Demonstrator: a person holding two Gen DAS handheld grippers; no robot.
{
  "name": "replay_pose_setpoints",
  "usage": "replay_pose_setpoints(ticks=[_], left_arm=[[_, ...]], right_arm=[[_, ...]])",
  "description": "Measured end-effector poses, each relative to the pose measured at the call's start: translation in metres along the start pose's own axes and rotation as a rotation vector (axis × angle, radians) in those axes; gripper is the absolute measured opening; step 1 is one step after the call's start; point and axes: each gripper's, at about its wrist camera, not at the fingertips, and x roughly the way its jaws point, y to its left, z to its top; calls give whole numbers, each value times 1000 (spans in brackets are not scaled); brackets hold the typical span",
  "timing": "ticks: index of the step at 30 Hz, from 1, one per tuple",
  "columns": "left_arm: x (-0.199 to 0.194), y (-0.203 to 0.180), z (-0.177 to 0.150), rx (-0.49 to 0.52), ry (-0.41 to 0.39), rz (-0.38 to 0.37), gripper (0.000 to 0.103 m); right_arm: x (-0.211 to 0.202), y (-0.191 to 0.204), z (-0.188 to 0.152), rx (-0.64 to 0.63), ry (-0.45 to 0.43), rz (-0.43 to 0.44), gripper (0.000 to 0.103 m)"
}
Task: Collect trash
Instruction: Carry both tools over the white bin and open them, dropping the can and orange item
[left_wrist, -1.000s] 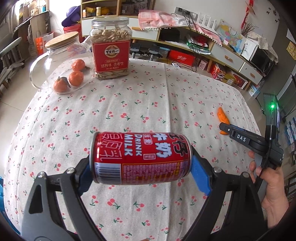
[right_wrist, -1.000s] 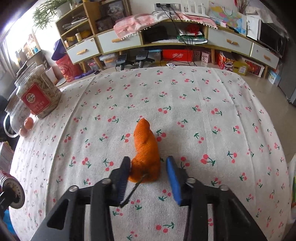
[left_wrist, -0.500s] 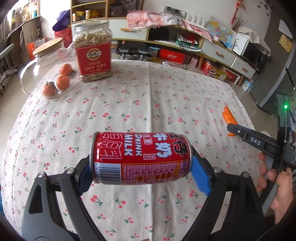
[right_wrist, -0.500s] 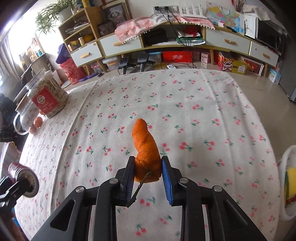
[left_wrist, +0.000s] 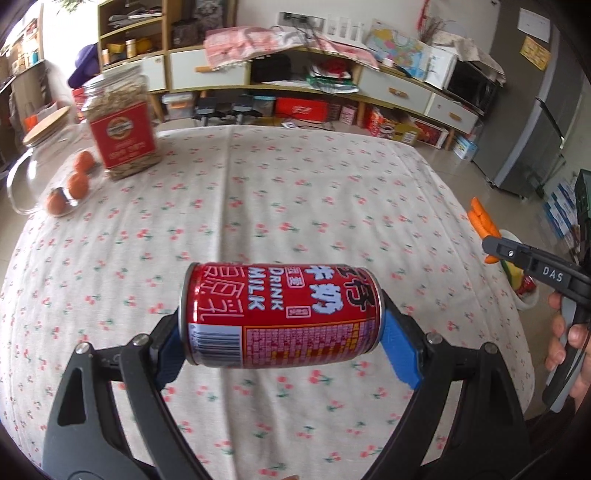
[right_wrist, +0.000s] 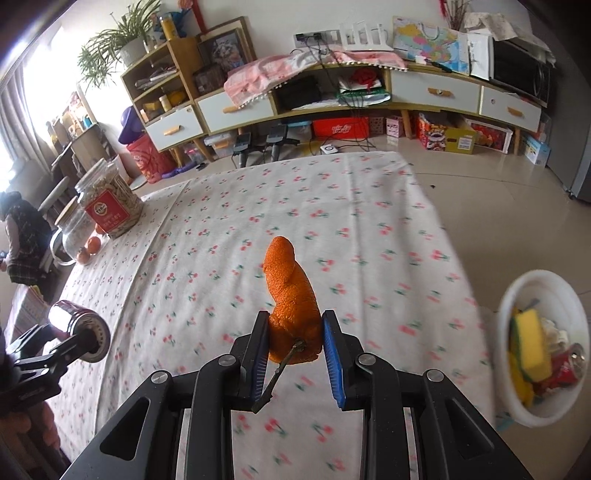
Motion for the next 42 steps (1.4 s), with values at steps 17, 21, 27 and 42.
replay_pose_setpoints(ticks=[17, 21, 27, 42], left_arm=[[23, -110, -1, 153, 46, -119, 89], [33, -150, 1, 184, 65, -168, 89], [45, -222, 6, 288, 73, -258, 89], [105, -359, 42, 446, 114, -381, 89]], right_arm=[[-92, -151, -43, 223, -68, -136, 29], [-111, -185, -56, 289, -75, -161, 29], [-132, -235, -76, 386, -87, -187, 29], [-146, -281, -90, 462, -91, -178, 29]])
